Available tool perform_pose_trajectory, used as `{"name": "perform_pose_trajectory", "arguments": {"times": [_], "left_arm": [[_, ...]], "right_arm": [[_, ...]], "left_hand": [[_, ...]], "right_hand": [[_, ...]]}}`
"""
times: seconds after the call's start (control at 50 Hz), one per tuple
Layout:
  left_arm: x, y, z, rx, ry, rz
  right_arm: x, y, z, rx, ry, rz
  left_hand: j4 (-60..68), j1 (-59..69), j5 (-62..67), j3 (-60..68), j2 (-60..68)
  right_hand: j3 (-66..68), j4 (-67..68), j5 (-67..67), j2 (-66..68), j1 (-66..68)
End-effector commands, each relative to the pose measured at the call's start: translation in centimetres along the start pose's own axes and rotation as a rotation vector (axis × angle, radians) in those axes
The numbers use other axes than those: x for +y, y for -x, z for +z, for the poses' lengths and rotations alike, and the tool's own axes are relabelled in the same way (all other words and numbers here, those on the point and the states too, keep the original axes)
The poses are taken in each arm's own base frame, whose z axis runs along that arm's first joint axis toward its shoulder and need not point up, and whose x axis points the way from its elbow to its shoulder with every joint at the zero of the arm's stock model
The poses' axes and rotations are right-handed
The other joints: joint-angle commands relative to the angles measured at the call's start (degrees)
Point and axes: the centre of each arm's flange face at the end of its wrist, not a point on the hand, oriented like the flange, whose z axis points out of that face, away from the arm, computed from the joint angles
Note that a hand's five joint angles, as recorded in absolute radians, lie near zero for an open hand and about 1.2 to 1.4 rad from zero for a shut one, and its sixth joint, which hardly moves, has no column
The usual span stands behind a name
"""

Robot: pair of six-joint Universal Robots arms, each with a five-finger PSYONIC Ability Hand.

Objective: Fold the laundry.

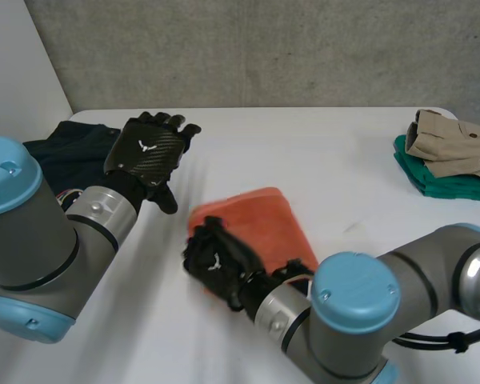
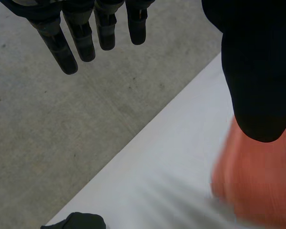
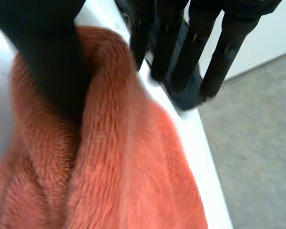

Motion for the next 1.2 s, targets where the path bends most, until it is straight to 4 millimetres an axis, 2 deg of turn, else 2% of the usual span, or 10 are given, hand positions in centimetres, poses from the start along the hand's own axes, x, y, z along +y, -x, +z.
{"name": "perform_pose_trajectory", "arguments": {"times": [0.02, 0.1, 0.28, 0.46, 0.66, 0.82, 0.94, 1.02, 1.12, 1.2], "left_arm": [[-1.0, 0.7, 0.4, -0.070, -0.019, -0.092], [-2.3, 0.4, 0.6, -0.080, -0.055, -0.154], [-2.8, -5.5, -0.2, 0.079, -0.036, -0.254], [3.2, -10.2, -0.1, 0.085, 0.209, -0.246], [7.7, -9.4, -0.4, -0.004, 0.422, -0.179], [8.7, -8.3, -0.6, -0.015, 0.465, -0.135], [6.3, -7.5, 0.0, -0.011, 0.389, -0.120], [2.2, -7.0, 0.7, 0.053, 0.246, -0.154], [-1.8, -5.8, 1.7, 0.142, 0.100, -0.184], [-4.2, -4.9, 2.4, 0.237, 0.018, -0.196]], "right_arm": [[0.4, -4.4, -0.5, 0.168, 0.049, 0.251], [1.4, -11.0, -2.3, 0.364, 0.030, 0.511], [4.6, -15.8, -4.9, 0.449, 0.190, 0.841], [8.2, -13.7, -2.6, 0.343, 0.360, 0.934], [11.3, -10.4, -0.6, 0.168, 0.450, 0.944], [10.8, -11.5, -0.9, 0.185, 0.478, 0.740], [7.7, -12.5, -1.4, 0.240, 0.421, 0.647], [6.0, -11.4, -2.1, 0.246, 0.363, 0.603], [2.2, -8.8, -4.0, 0.219, 0.261, 0.509], [2.3, -5.4, -4.9, 0.159, 0.274, 0.498]], "left_hand": [[-1.14, -0.31, -2.30, -1.81, -1.52], [-0.81, 0.03, -1.97, -1.47, -1.18], [-0.13, 0.70, -1.29, -0.80, -0.51], [-0.13, 0.70, -1.29, -0.80, -0.51], [1.04, 1.88, -0.12, 0.38, 0.67], [1.55, 2.38, 0.39, 0.88, 1.18], [0.38, 1.21, -0.78, -0.29, 0.00], [-0.63, 0.20, -1.79, -1.30, -1.01], [-0.64, 0.20, -1.80, -1.30, -1.01], [-0.13, 0.70, -1.29, -0.80, -0.51]], "right_hand": [[-26.92, -27.13, -26.47, -25.72, -25.13], [-26.92, -27.13, -26.47, -25.72, -25.13], [-26.92, -27.13, -26.47, -25.72, -25.13], [-26.92, -27.13, -26.47, -25.72, -25.13], [-26.92, -27.13, -26.47, -25.72, -25.13], [-24.32, -24.52, -23.87, -23.12, -22.52], [-24.48, -24.69, -24.03, -23.28, -22.69], [-24.82, -25.02, -24.37, -23.62, -23.03], [-24.99, -25.19, -24.54, -23.79, -23.20], [-25.16, -25.36, -24.71, -23.95, -23.36]]}}
